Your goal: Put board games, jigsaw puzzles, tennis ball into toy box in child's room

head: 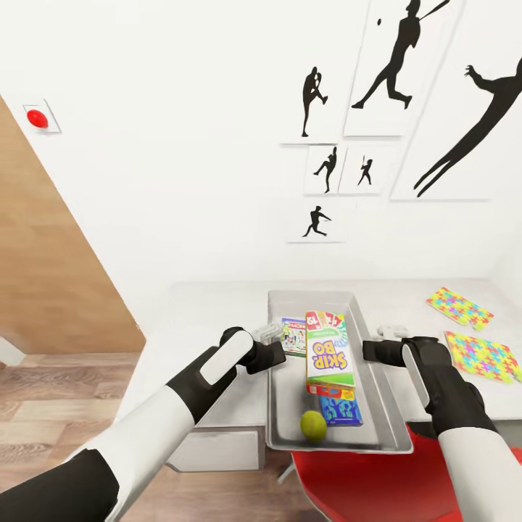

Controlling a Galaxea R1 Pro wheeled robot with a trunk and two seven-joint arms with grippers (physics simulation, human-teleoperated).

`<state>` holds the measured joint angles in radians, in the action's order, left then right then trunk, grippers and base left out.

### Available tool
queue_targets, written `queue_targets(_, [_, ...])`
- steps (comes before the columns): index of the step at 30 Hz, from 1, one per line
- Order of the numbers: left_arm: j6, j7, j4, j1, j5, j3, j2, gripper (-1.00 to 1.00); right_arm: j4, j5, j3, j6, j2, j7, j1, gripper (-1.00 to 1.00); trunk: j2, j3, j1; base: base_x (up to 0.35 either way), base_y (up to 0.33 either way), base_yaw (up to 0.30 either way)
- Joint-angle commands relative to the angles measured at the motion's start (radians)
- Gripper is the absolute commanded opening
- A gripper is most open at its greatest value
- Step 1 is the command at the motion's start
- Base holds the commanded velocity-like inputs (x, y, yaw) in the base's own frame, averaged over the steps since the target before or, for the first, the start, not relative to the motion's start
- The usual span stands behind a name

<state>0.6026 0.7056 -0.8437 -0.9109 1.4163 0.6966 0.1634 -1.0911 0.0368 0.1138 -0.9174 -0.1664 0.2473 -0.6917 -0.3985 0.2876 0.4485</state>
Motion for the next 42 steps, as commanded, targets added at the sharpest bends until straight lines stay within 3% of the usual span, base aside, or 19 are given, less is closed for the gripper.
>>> queue_targets(1, [0.003,0.011,-0.001,-0.002,-0.007,0.001,-0.002,-1.0,-0.002,-0.014,-0.003,-0.003,0.0,-0.002,0.0,-1.0,-0.001,0.002,0.001,0.0,0.327,0.0])
queue_targets(30, [0.003,0.006,-0.004,-0.002,-0.007,0.006,-0.002,-1.0,-0.003,-0.014,-0.003,-0.003,0.0,-0.002,0.0,-1.0,-0.001,0.002,0.001,0.008,0.325,0.0])
queue_targets(42, [0.004,0.004,-0.005,-0.002,-0.007,0.003,-0.002,-1.0,-0.003,-0.014,-0.005,-0.003,0.001,-0.002,0.0,-1.0,-0.001,0.002,0.001,0.042,0.08,0.0])
